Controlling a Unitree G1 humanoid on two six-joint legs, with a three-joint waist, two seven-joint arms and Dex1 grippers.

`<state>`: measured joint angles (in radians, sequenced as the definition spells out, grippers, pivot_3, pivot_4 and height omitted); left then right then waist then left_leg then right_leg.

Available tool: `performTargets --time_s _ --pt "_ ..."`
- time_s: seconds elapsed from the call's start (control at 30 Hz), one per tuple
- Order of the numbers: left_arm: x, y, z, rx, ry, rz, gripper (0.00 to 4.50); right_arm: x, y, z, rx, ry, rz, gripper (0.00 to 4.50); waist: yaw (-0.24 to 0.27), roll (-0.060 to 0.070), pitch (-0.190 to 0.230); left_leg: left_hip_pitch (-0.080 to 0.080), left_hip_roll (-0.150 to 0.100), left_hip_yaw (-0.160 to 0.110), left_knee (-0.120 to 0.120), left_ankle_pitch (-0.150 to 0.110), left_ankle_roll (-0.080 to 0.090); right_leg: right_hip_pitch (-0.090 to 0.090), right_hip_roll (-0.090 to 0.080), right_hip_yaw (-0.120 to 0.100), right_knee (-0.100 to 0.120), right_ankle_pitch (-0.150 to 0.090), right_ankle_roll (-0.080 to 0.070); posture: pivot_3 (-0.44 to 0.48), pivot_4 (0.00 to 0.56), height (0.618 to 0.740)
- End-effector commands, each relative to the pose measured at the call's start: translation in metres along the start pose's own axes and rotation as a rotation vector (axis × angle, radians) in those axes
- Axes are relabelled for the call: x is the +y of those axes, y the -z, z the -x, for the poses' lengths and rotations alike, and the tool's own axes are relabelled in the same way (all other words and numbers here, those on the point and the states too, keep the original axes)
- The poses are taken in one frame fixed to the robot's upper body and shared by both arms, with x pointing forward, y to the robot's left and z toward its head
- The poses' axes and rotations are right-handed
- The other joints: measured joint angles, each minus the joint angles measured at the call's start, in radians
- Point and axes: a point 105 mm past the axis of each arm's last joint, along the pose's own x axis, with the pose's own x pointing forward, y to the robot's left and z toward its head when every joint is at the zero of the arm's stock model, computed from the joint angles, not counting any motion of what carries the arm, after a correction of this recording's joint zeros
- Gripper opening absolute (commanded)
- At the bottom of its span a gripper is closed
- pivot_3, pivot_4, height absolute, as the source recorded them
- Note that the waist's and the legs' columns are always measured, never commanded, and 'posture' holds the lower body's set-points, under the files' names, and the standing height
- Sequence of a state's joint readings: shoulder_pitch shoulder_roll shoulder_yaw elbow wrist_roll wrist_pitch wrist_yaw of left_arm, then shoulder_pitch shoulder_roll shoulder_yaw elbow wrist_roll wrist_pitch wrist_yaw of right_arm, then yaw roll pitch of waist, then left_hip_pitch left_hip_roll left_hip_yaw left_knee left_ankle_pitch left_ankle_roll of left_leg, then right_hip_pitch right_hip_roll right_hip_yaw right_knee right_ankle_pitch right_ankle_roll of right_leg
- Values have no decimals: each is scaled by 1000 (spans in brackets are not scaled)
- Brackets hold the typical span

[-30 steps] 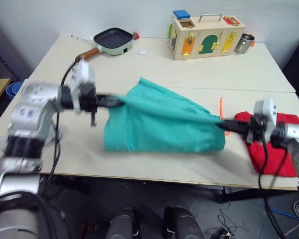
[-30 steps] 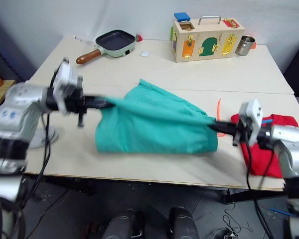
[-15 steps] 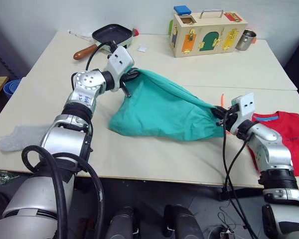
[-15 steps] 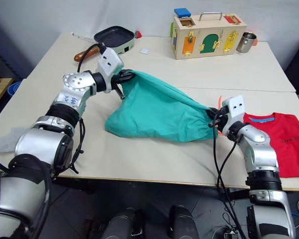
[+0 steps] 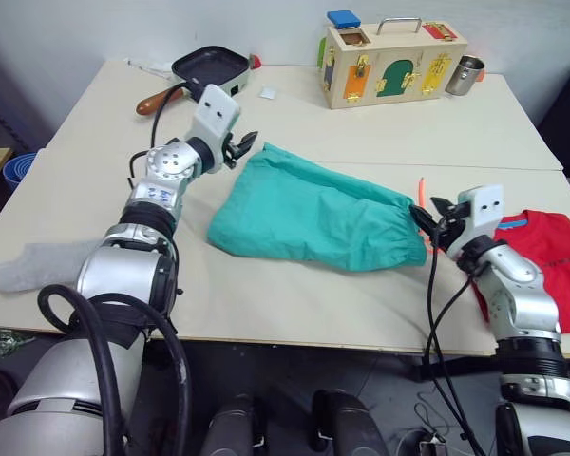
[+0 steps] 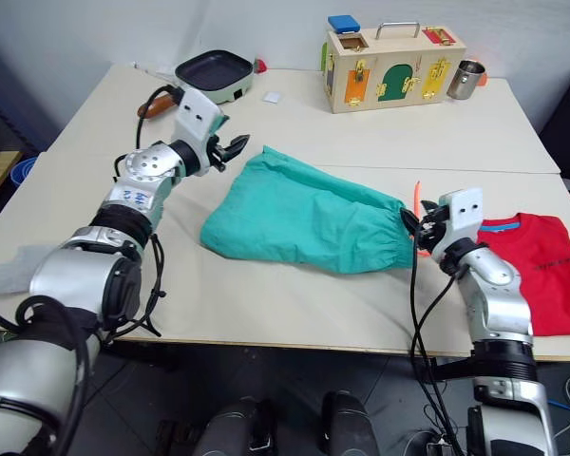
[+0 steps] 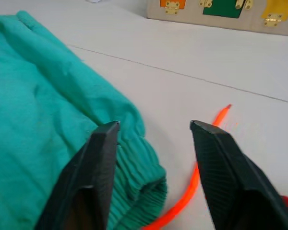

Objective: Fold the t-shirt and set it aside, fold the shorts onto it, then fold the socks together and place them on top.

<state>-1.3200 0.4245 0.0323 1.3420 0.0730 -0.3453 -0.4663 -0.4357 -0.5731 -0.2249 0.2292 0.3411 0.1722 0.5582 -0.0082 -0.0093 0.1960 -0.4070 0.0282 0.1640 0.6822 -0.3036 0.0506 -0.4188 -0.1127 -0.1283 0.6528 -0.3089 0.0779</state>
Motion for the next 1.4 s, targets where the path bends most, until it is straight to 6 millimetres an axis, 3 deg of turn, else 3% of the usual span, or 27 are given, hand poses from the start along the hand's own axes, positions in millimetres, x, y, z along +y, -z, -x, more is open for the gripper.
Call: performTargets --time_s 0.03,0.1,0.2,0.3,0.4,0.63,0.77,0.9,1.07,1.27,1.4 --pt "6 -19 14 -124 88 -49 4314 -3 -35 15 -102 -84 130 3833 1 0 0 0 0 0 0 0 0 0 0 0 0 0 0 0 150 740" --pt "-11 -16 28 -174 273 -81 4500 13 -44 25 -133 -241 173 4474 1 0 0 0 0 1 0 0 0 0 1 0 0 0 0 0 150 740" --pt "-51 12 70 -166 630 -207 4500 65 -34 48 -96 -616 300 4474 2 1 0 2 0 2 0 0 -1 1 2 1 0 0 0 0 150 740" --pt "-79 34 94 -110 776 -236 4500 91 -16 54 -51 -755 354 4474 -7 0 0 3 2 2 0 -1 -2 2 3 2 -1 0 0 0 150 740" --pt "-98 52 102 -38 811 -247 4500 108 0 48 -27 -785 393 4474 -8 -1 0 3 1 1 3 0 0 2 0 4 1 0 0 0 150 740" --pt "-102 78 79 109 686 -344 4500 98 31 14 71 -614 644 4474 9 -1 0 4 0 -1 8 0 1 5 -5 10 0 1 0 0 150 740" --pt "-96 91 71 184 626 -340 4500 90 36 2 97 -553 732 3177 6 -1 -1 4 0 -2 8 0 1 5 -4 10 1 1 0 0 150 740" --pt "-94 102 67 237 592 -256 3587 92 35 -1 79 -543 739 1720 5 -1 -1 6 1 -1 8 0 1 7 -4 10 1 1 0 0 150 740" --pt "-118 106 87 257 794 13 2012 94 31 2 64 -560 705 1 0 -1 -2 9 1 0 8 0 1 8 -3 11 2 1 0 0 150 740" --pt "-120 91 123 204 823 68 41 98 24 14 27 -669 793 0 -22 -1 -2 9 1 0 2 0 -1 7 -3 12 2 0 0 0 150 740" --pt "-136 74 155 178 843 52 41 102 25 31 16 -764 769 0 -23 -1 -2 10 3 0 0 -1 -2 8 -3 12 0 0 0 0 150 740"
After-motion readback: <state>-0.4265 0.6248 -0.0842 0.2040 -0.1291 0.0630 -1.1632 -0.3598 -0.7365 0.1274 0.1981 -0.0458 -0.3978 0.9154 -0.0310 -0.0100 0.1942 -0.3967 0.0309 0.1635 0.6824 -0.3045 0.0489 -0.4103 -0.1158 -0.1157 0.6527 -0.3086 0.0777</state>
